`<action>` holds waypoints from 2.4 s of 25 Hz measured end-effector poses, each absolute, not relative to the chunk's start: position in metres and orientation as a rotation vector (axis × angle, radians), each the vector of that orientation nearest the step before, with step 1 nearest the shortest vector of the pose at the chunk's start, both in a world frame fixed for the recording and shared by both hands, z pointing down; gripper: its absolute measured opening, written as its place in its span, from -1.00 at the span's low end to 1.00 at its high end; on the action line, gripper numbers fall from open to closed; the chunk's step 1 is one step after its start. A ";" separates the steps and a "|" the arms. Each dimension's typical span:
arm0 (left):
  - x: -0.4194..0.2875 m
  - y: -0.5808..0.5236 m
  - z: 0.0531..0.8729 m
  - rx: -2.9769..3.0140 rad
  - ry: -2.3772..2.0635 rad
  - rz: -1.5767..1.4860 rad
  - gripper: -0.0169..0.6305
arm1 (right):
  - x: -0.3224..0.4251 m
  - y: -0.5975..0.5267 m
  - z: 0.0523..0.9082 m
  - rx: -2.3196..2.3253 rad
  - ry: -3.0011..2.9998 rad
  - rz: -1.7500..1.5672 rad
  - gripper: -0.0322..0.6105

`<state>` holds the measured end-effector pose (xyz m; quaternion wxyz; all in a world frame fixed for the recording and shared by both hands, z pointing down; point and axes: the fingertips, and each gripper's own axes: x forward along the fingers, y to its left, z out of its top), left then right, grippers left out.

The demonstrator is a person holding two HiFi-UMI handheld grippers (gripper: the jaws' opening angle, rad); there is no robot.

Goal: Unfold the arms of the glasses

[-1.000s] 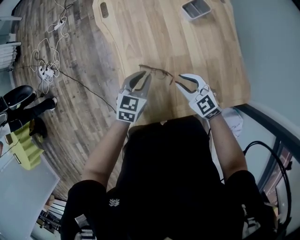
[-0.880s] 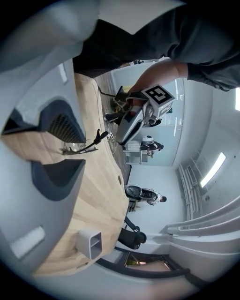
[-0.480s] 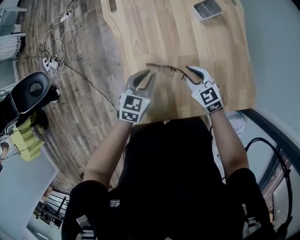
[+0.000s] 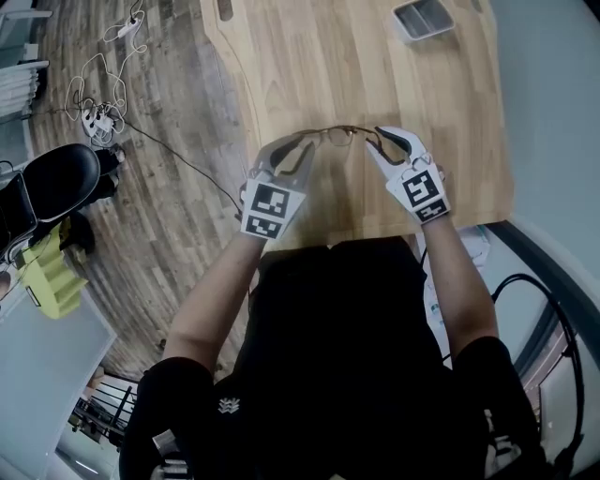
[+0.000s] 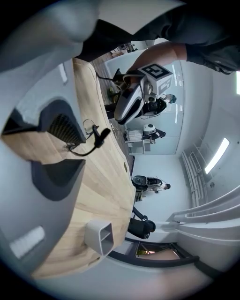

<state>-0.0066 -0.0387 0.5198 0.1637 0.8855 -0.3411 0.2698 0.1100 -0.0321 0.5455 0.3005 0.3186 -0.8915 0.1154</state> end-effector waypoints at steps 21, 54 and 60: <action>0.027 -0.055 0.595 2.639 -0.632 1.149 -0.72 | 0.121 -0.005 0.583 0.859 -2.313 0.463 -0.59; 0.027 -0.010 0.579 2.846 -0.526 1.083 -0.85 | 0.093 -0.014 0.563 1.073 -2.435 0.868 -0.59; 0.025 -0.005 0.576 2.855 -0.516 1.047 -0.85 | 0.088 -0.017 0.564 1.061 -2.442 0.913 -0.59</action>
